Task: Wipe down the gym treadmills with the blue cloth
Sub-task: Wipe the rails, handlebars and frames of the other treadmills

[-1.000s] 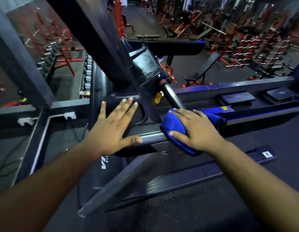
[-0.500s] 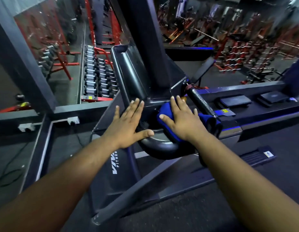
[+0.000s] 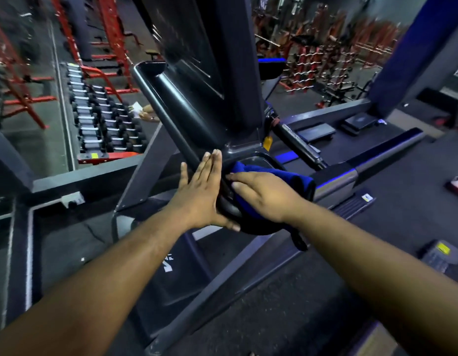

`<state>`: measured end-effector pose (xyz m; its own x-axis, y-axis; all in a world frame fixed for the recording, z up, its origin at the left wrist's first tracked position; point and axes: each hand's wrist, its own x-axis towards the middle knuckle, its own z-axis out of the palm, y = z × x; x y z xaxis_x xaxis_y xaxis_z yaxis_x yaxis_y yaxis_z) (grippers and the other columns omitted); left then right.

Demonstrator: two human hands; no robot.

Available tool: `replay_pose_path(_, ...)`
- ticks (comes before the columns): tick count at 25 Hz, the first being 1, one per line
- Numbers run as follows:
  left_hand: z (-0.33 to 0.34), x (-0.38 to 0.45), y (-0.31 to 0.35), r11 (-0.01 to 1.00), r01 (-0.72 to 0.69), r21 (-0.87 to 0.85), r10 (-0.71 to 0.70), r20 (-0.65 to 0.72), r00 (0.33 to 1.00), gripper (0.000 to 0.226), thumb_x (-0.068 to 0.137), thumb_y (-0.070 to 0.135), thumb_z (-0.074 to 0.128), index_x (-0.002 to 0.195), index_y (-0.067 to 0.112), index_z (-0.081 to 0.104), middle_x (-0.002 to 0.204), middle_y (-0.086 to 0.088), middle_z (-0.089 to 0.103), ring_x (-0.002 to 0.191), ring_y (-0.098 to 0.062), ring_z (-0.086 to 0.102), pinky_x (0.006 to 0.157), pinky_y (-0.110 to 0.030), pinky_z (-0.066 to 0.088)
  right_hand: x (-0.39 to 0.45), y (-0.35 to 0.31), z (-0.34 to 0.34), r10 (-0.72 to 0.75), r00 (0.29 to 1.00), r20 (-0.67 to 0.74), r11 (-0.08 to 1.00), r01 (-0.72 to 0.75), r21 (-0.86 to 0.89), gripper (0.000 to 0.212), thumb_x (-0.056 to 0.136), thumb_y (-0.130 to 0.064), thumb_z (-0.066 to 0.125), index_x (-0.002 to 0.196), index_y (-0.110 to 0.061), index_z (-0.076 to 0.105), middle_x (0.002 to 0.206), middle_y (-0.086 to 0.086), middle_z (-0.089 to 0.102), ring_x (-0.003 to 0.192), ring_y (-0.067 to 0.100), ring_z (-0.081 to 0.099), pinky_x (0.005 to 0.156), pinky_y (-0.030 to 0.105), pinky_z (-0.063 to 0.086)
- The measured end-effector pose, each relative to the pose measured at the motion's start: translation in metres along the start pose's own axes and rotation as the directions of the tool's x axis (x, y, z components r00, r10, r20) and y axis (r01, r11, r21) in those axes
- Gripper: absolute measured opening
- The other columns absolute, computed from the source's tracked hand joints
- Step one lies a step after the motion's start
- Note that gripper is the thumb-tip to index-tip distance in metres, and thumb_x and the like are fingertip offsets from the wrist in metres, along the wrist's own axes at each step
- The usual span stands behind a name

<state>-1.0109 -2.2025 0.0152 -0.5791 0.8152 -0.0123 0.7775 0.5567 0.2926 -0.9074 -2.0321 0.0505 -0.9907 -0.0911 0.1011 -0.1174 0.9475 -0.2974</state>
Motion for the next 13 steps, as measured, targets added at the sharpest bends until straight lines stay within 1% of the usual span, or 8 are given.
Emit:
replay_pose_path(1,0.0,0.0,-0.002,1.0,-0.009,0.002,0.009,0.002,1.0,0.164,0.04,0.096,0.058,0.141,0.017,-0.044,0.155,0.003,-0.041,0.144,-0.012,-0.036,0.115,-0.056,-0.021,-0.016,0.02,-0.01,-0.082,0.996,0.018,0.997,0.082,0.01,0.05,0.103,-0.043,0.037,0.143,-0.017,0.05,0.145,0.001,0.055,0.136,0.016,0.047,0.116,0.036,0.031)
replay_pose_path(2,-0.001,0.001,-0.003,1.0,-0.018,-0.014,0.018,0.019,1.0,0.162,0.04,0.097,0.055,0.142,0.018,-0.043,0.155,0.003,-0.041,0.143,-0.011,-0.037,0.115,-0.056,-0.022,-0.028,0.043,-0.021,-0.132,0.991,0.037,0.99,0.133,-0.045,0.055,0.102,-0.046,0.038,0.149,-0.019,0.042,0.152,-0.002,0.047,0.143,0.012,0.039,0.12,0.04,0.025)
replay_pose_path(4,-0.004,0.003,-0.007,0.998,-0.025,-0.064,0.027,0.043,0.999,0.159,0.04,0.1,0.049,0.144,0.021,-0.041,0.158,0.003,-0.036,0.142,-0.009,-0.038,0.115,-0.058,-0.022,-0.03,0.067,-0.036,-0.055,0.995,0.083,0.983,0.069,-0.17,0.059,0.1,-0.052,0.037,0.153,-0.026,0.035,0.153,-0.004,0.043,0.146,0.01,0.032,0.121,0.052,0.02)
replay_pose_path(6,-0.006,0.005,-0.012,0.995,-0.034,-0.093,0.039,0.051,0.998,0.155,0.04,0.102,0.044,0.147,0.024,-0.037,0.162,0.003,-0.029,0.142,-0.007,-0.037,0.115,-0.061,-0.02,-0.018,0.06,-0.032,-0.008,0.997,0.08,0.981,0.023,-0.192,0.053,0.1,-0.052,0.034,0.147,-0.028,0.044,0.141,-0.005,0.053,0.136,0.014,0.043,0.115,0.054,0.027)
replay_pose_path(9,-0.008,0.009,-0.018,0.991,-0.071,-0.112,0.078,0.053,0.996,0.151,0.044,0.1,0.047,0.149,0.027,-0.032,0.162,0.007,-0.027,0.143,-0.004,-0.035,0.115,-0.063,-0.017,-0.012,0.021,-0.007,-0.047,0.999,0.012,0.968,0.048,-0.247,0.051,0.099,-0.049,0.031,0.136,-0.023,0.056,0.123,-0.001,0.065,0.119,0.02,0.057,0.105,0.045,0.037)
replay_pose_path(11,-0.01,0.011,-0.021,0.986,-0.086,-0.145,0.094,0.048,0.994,0.152,0.044,0.096,0.054,0.151,0.028,-0.03,0.16,0.014,-0.03,0.141,-0.001,-0.036,0.116,-0.062,-0.016,-0.001,-0.015,0.004,0.124,0.988,-0.089,0.965,-0.141,-0.22,0.053,0.097,-0.045,0.029,0.135,-0.016,0.054,0.118,0.009,0.07,0.115,0.028,0.06,0.1,0.043,0.038)
replay_pose_path(12,-0.011,0.013,-0.022,0.984,-0.081,-0.157,0.089,0.044,0.995,0.154,0.042,0.093,0.058,0.15,0.028,-0.029,0.158,0.017,-0.033,0.141,0.0,-0.036,0.117,-0.061,-0.015,0.011,-0.031,0.008,0.291,0.949,-0.121,0.944,-0.306,-0.123,0.049,0.098,-0.041,0.03,0.131,-0.012,0.051,0.113,0.014,0.071,0.11,0.033,0.061,0.097,0.044,0.038)
replay_pose_path(13,-0.012,0.015,-0.022,0.983,-0.071,-0.167,0.079,0.045,0.996,0.156,0.04,0.091,0.061,0.15,0.029,-0.03,0.154,0.021,-0.036,0.14,0.002,-0.036,0.118,-0.06,-0.015,0.027,-0.042,0.012,0.461,0.88,-0.115,0.887,-0.46,0.03,0.042,0.099,-0.038,0.032,0.125,-0.009,0.048,0.11,0.016,0.07,0.105,0.036,0.061,0.095,0.045,0.038)
